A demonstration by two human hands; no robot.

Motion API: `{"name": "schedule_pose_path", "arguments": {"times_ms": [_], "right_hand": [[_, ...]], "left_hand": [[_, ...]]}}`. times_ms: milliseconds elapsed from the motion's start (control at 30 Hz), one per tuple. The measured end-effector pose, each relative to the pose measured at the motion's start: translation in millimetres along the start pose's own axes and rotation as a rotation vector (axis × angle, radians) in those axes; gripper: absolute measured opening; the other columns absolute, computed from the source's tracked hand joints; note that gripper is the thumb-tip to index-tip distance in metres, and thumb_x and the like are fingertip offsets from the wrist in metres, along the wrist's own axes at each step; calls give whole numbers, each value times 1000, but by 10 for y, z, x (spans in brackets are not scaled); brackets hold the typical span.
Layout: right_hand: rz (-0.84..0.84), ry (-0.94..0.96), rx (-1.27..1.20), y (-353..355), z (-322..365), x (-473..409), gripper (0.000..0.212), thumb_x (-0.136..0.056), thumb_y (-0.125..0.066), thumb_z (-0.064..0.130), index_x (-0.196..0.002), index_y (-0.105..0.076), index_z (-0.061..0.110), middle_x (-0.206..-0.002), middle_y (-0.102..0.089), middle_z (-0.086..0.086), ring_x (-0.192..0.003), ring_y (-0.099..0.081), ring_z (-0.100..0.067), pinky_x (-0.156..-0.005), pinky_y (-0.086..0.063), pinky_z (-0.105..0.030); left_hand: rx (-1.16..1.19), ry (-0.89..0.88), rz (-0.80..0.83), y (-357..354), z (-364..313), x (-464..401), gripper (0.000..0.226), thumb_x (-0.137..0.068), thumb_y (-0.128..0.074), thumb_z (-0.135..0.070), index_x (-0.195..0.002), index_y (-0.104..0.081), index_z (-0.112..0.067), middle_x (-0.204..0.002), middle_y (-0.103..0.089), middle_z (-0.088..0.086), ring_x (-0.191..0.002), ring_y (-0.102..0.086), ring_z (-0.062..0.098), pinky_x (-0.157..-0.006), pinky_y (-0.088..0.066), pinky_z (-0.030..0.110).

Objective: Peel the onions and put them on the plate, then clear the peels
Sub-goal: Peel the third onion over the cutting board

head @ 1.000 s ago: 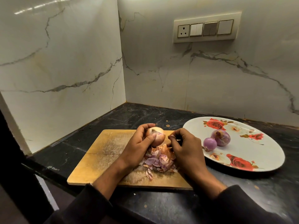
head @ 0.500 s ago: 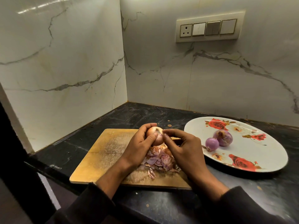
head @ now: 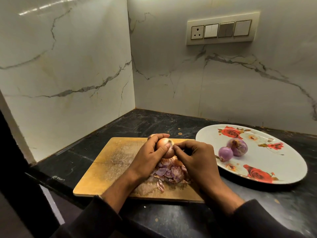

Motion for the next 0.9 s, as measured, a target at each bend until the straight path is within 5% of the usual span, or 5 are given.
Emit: {"name": "schedule_pose_path", "arguments": {"times_ms": [500,667,800,900], "right_hand": [[-72,46,126,-19,22,-4,6,-89,-75,16,-88,-78,22,-76,-71,12,-70,-64,2,-64,-49,-10],[-69,-13,-29,-50,-4,10,21,-91,-74,29,-112,-76,25,-94,-73,13,-84,-68,1,-73,-59,-24],[-98,-61,-110,-48,-109,-11,10,-87,-78,22,-97,-80,24,-88,-71,13,-82,-69,-7,-72,-60,-39],[-127,-43,-96,-20,-109,-16,8,-87,-78,16,-92,-79,22,-84,-71,13,-80,-68,-6,-70,-59,-37]], "left_hand": [[18,-4,0,-16,9,-10,31,-101,-57,-21,-132,-58,-23,-125,-58,1,-109,-65,12,-89,-58,30],[10,-12,-48,29,10,-23,31,-102,-53,-23,-132,-58,-22,-127,-59,-1,-111,-64,10,-94,-56,31],[24,-11,-7,-6,-2,-15,30,-102,-53,-23,-131,-59,-24,-128,-57,-1,-114,-63,12,-94,-57,31],[10,-13,6,-17,-5,-10,28,-102,-53,-22,-129,-59,-24,-126,-58,0,-112,-63,12,-93,-57,32]]}}
Point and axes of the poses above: each hand's wrist, its own x-axis away from the middle knuckle, its own y-axis out of the back of the hand, z = x × y, the point moved 8 cm from there along -x, towards the middle knuckle
